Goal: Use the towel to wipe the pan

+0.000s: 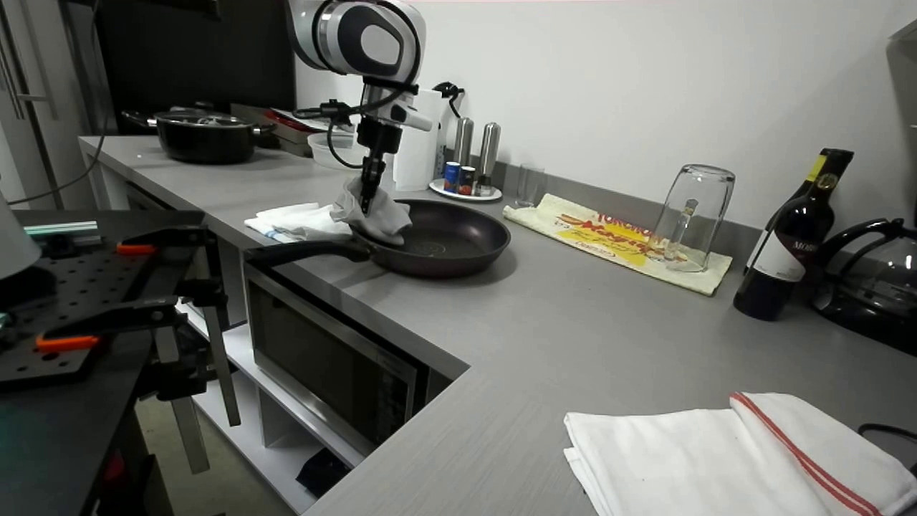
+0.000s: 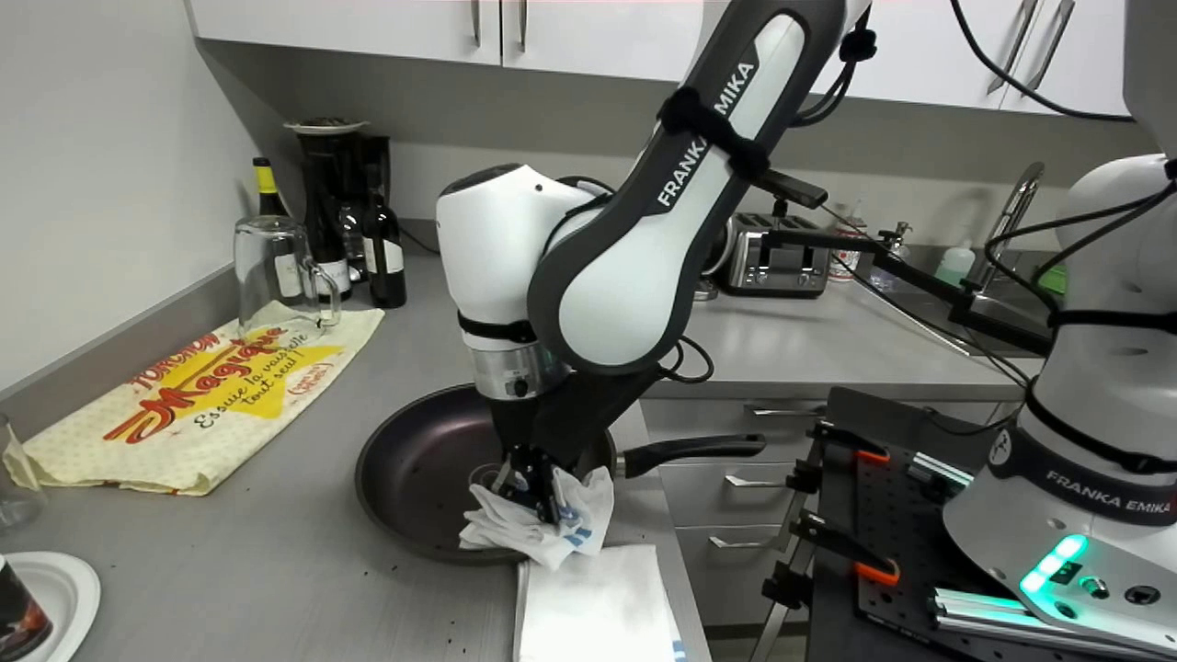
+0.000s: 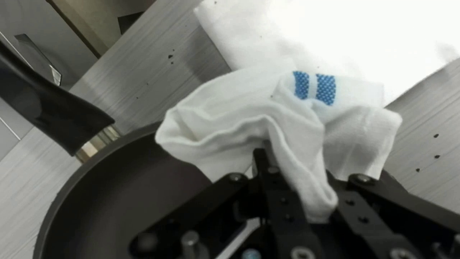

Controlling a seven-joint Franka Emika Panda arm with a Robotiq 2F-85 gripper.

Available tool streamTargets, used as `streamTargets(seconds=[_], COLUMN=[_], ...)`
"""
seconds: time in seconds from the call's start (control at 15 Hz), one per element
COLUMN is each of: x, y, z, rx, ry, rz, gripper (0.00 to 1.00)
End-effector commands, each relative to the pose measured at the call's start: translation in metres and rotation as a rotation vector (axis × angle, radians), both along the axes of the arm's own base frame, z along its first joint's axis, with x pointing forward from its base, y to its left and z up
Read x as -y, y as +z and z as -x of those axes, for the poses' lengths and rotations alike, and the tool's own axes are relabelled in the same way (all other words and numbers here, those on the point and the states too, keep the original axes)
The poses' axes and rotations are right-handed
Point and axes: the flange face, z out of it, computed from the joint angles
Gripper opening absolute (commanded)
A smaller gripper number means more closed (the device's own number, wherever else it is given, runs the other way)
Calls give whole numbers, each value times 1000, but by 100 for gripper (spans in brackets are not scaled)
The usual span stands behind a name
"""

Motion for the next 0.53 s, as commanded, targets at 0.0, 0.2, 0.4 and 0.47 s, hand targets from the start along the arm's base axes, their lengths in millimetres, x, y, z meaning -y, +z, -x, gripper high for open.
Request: streamTargets(seconds=[0.0, 0.2, 0.4, 0.47], x=[1, 4, 11, 13], y=[-14, -14, -24, -31], z=[6, 2, 0, -1], rx=[-16, -9, -12, -13], ry=[28, 24, 17, 15], rz=[21, 24, 37, 49], gripper=[2, 2, 2, 2])
